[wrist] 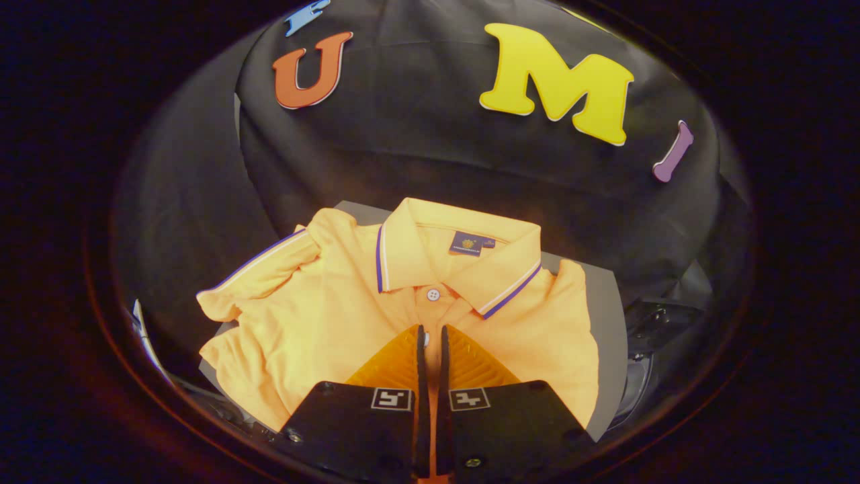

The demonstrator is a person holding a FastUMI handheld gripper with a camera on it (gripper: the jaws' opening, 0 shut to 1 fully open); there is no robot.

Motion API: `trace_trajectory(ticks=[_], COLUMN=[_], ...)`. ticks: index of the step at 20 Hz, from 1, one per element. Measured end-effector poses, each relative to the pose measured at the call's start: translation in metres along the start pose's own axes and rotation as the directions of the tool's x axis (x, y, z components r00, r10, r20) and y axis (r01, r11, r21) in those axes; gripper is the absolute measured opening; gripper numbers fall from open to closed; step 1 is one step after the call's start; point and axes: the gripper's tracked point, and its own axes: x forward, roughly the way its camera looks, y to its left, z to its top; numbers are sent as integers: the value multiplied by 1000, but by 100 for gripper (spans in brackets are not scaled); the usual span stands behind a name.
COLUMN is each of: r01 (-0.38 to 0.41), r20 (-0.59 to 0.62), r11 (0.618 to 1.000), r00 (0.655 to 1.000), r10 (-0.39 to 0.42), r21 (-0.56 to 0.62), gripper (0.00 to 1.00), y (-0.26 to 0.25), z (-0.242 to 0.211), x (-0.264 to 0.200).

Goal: Put the clothes into the washing machine and then close the washing machine lid.

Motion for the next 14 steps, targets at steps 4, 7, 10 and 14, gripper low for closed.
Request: trace_trajectory(ticks=[4,7,10,14], r01=[-53,-85,-106,-131], r20=[34,106,195,305], r11=[997,994,993,990], r00=[998,991,976,946], r10=[52,77,93,112], r21=[55,72,55,43], gripper=[7,6,6,6], y=[0,-1,1,0], z=[-7,-15,-10,5], x=[-11,-30,-56,-97])
